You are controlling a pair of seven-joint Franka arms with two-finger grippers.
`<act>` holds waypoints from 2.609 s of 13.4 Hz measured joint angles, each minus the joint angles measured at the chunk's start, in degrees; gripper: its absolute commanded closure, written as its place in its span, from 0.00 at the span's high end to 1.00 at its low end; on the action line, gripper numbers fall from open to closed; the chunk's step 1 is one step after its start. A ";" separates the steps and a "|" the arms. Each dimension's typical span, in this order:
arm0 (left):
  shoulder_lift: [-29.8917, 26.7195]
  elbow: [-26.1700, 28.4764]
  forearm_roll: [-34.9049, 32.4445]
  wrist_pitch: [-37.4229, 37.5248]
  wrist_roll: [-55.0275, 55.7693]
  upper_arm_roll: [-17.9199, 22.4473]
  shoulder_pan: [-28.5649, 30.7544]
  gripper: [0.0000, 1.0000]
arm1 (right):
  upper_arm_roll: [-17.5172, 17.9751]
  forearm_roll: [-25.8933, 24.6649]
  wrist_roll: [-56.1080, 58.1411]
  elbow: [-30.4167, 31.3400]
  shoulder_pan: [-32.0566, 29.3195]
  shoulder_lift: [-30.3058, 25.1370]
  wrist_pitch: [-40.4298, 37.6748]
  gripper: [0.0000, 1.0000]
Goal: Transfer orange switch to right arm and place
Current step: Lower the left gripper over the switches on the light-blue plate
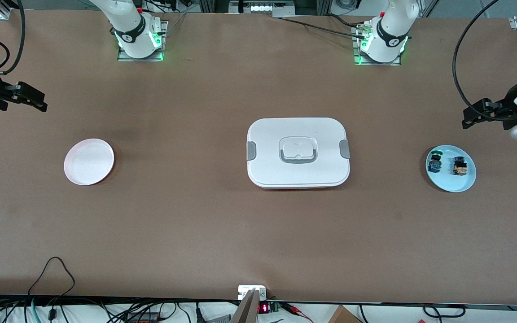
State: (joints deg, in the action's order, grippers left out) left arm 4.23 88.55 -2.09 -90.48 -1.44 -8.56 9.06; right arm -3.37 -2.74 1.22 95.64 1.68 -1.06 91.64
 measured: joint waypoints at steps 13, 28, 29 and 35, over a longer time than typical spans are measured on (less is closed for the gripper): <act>1.53 -0.13 -2.11 4.62 -7.39 0.21 0.07 1.00 | 0.42 0.02 -0.23 -0.30 0.00 -0.01 0.00 1.00; 15.70 21.09 -6.15 -25.43 -85.59 0.55 15.33 1.00 | 1.13 0.04 -0.33 -0.29 -0.03 0.04 -0.61 1.00; 17.35 21.41 -6.23 -28.61 -89.36 0.55 16.40 1.00 | 1.13 0.04 -0.33 -0.30 -0.02 0.04 -0.61 1.00; 22.36 25.70 -6.32 -45.08 -107.03 0.58 21.34 1.00 | 1.12 0.04 -0.32 -0.30 -0.03 0.04 -0.88 1.00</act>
State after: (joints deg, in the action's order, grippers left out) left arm 26.59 114.24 -8.41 -135.56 -108.47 -7.98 30.40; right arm -2.25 -2.70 0.90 95.35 1.64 -1.02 90.76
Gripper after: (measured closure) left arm 0.000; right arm 0.000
